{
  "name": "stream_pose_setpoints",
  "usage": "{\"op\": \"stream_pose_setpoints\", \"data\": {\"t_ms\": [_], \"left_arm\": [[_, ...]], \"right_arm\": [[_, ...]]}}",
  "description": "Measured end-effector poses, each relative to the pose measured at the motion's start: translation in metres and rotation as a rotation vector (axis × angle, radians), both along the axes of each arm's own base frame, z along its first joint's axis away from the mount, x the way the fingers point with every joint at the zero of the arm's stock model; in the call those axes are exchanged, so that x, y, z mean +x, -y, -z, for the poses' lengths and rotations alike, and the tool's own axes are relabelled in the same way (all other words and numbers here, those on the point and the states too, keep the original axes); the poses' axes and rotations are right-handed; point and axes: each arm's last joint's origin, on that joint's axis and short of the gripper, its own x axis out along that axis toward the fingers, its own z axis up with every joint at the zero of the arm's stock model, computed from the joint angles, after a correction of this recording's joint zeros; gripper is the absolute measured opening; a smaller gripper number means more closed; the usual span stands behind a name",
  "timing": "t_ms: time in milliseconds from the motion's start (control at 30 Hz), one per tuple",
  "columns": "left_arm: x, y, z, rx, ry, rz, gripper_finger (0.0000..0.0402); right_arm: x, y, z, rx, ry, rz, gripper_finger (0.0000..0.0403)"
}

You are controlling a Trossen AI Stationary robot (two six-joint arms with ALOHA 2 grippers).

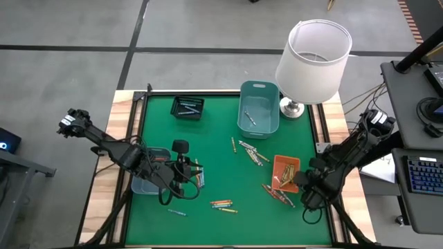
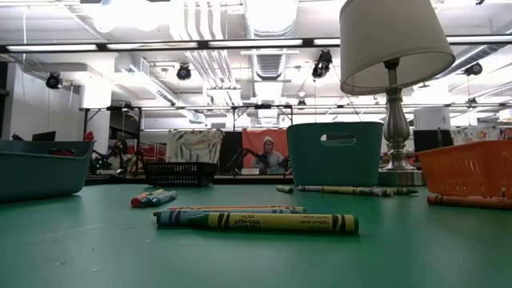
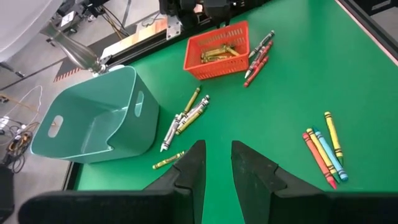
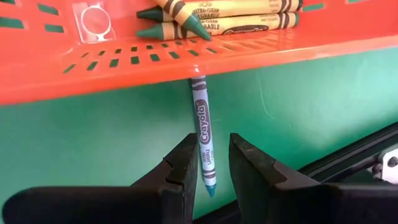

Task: Sort crayons
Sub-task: Put the blue crayon into the black bin

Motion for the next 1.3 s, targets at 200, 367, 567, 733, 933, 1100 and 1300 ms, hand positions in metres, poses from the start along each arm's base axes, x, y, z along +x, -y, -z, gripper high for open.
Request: {"op": "stream_pose_setpoints", "data": {"t_ms": [200,367,567,733,933,1100,1300], "left_arm": [[0.0,0.0,-0.005,-0.008,0.014,0.0,0.0059],[0.0,0.0,-0.01,0.001,0.024,0.01,0.0059],[0.0,0.0,-0.011,0.007,0.024,0.013,0.0059],[0.0,0.0,-0.011,0.011,0.023,0.014,0.0059],[0.0,0.0,-0.011,0.012,0.023,0.014,0.0059],[0.0,0.0,-0.011,0.012,0.022,0.014,0.0059],[0.0,0.0,-0.011,0.013,0.021,0.014,0.0059]], "right_arm": [[-0.001,0.0,0.0,0.035,-0.059,-0.096,0.0081],[0.0,-0.001,0.002,0.008,-0.048,-0.081,0.007],[0.0,-0.001,0.003,0.002,-0.038,-0.002,0.0118],[0.0,-0.001,0.003,0.007,-0.041,-0.031,0.0178],[-0.003,0.004,0.013,-0.019,-0.029,-0.057,0.018],[-0.006,0.007,0.022,0.004,-0.01,-0.06,0.017],[-0.008,0.009,0.03,0.045,-0.027,-0.048,0.0148]]}}
